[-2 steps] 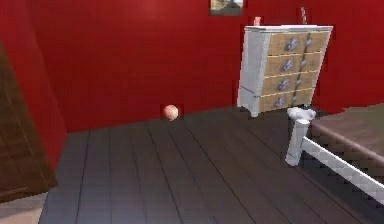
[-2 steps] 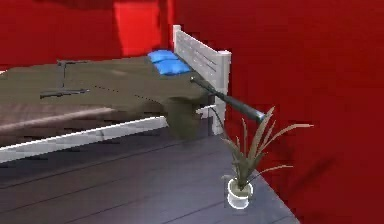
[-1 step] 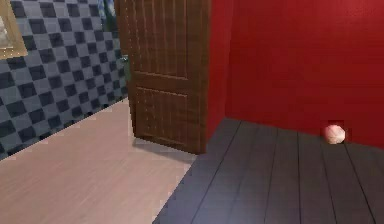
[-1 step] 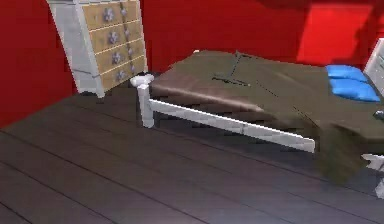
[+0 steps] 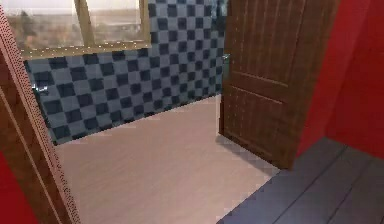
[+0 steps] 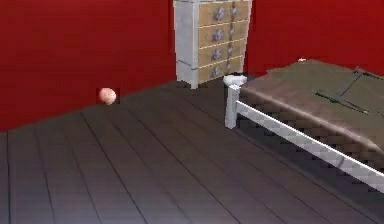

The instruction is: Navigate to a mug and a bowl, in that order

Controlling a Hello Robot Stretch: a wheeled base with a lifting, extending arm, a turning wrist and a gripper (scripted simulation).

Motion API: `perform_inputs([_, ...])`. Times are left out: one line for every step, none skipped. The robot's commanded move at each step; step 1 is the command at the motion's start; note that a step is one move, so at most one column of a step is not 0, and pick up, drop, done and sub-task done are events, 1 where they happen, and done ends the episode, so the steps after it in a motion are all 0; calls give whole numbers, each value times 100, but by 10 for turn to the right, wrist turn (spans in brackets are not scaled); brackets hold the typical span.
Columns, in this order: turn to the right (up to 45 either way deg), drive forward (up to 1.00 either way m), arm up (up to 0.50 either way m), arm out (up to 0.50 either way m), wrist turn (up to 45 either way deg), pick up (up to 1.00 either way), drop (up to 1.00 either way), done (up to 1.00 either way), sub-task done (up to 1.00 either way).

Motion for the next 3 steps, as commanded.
perform_inputs([0,100,0,0,0,0,0,0,0])
perform_inputs([0,100,0,0,0,0,0,0,0])
perform_inputs([-60,0,0,0,0,0,0,0,0])
